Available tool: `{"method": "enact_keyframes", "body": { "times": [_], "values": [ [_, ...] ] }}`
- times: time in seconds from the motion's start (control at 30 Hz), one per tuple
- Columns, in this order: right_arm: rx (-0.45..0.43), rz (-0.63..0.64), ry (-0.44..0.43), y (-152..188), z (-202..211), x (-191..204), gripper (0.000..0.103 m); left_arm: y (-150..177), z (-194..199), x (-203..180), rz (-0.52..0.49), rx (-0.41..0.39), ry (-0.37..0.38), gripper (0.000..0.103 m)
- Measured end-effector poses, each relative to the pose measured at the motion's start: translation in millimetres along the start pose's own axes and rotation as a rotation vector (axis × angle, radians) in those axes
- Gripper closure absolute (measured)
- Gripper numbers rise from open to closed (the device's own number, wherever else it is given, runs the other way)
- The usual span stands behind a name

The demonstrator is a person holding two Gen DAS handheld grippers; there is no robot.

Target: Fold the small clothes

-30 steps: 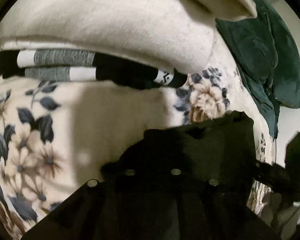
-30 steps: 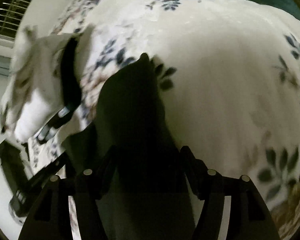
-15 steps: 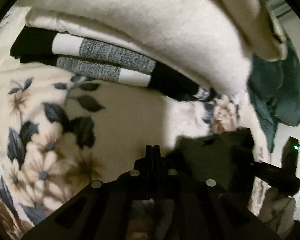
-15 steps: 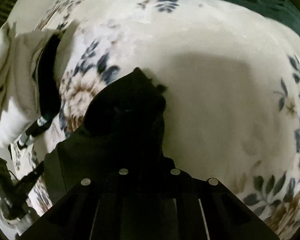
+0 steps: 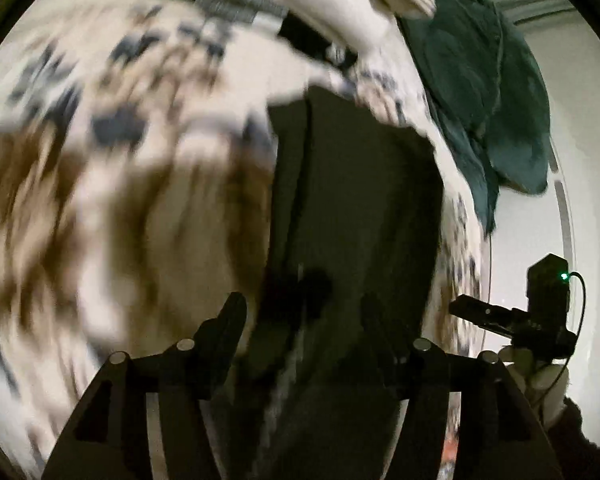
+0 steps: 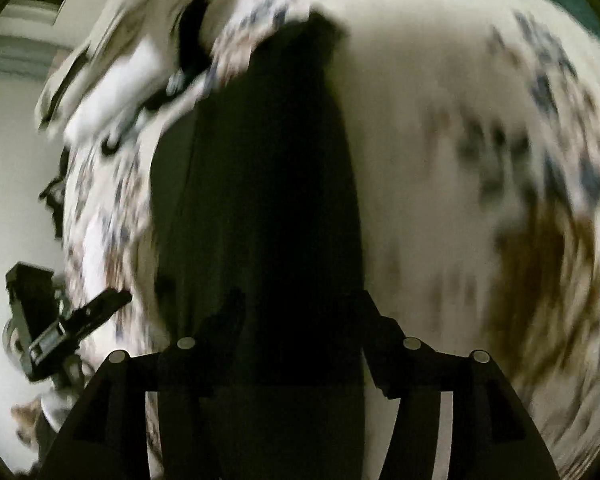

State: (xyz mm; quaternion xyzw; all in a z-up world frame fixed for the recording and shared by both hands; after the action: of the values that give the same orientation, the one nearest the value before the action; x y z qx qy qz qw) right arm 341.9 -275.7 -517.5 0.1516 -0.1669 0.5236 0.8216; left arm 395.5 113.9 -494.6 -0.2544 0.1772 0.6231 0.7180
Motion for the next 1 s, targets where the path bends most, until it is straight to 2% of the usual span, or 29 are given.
{"method": "enact_keyframes", "body": {
  "times": [0.1, 0.27, 0.37, 0.47, 0.57, 0.67, 0.83, 0.9, 0.93, 0.97, 1.0],
  "values": [
    [0.109, -0.020, -0.016, 69, -2, -20, 0.045, 60, 10, -1, 0.035, 0.047, -0.026, 0.046],
    [0.277, -0.077, -0.005, 176, -18, -61, 0.045, 151, 7, 14, 0.158, 0.139, -0.059, 0.046],
    [0.342, -0.118, 0.006, 220, -33, -84, 0.045, 199, -7, 19, 0.220, 0.189, -0.056, 0.046],
    [0.392, -0.146, -0.021, 260, -52, -103, 0.045, 227, -21, 23, 0.246, 0.222, -0.052, 0.046],
    [0.408, -0.169, -0.052, 282, -73, -114, 0.045, 246, -38, 23, 0.243, 0.245, -0.032, 0.046],
    [0.396, -0.177, -0.067, 291, -87, -121, 0.044, 251, -40, 22, 0.223, 0.229, -0.028, 0.043],
    [0.390, -0.221, -0.137, 296, -91, -124, 0.035, 252, -44, 9, 0.190, 0.206, -0.033, 0.044],
    [0.402, -0.225, -0.157, 304, -94, -124, 0.035, 263, -40, 7, 0.167, 0.199, -0.026, 0.052],
    [0.411, -0.239, -0.175, 308, -95, -125, 0.036, 264, -42, 4, 0.164, 0.205, -0.037, 0.069],
    [0.429, -0.259, -0.206, 312, -99, -126, 0.042, 268, -44, 4, 0.161, 0.208, -0.041, 0.084],
    [0.452, -0.277, -0.228, 317, -103, -126, 0.059, 269, -43, 4, 0.163, 0.205, -0.038, 0.088]
  ]
}}
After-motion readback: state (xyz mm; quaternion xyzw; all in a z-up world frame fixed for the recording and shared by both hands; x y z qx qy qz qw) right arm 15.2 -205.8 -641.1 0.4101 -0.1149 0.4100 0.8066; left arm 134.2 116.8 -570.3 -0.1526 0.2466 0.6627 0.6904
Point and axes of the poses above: each gripper's, at about its wrist camera, not at the fingertips, and z roughly against the way its jaws point, x to its left, y to its underside, the point moved 1 cm from there along -z, roughly the way its jaws point, and after that the axes turned 7 degrees about -z, right-handed, at the moved point
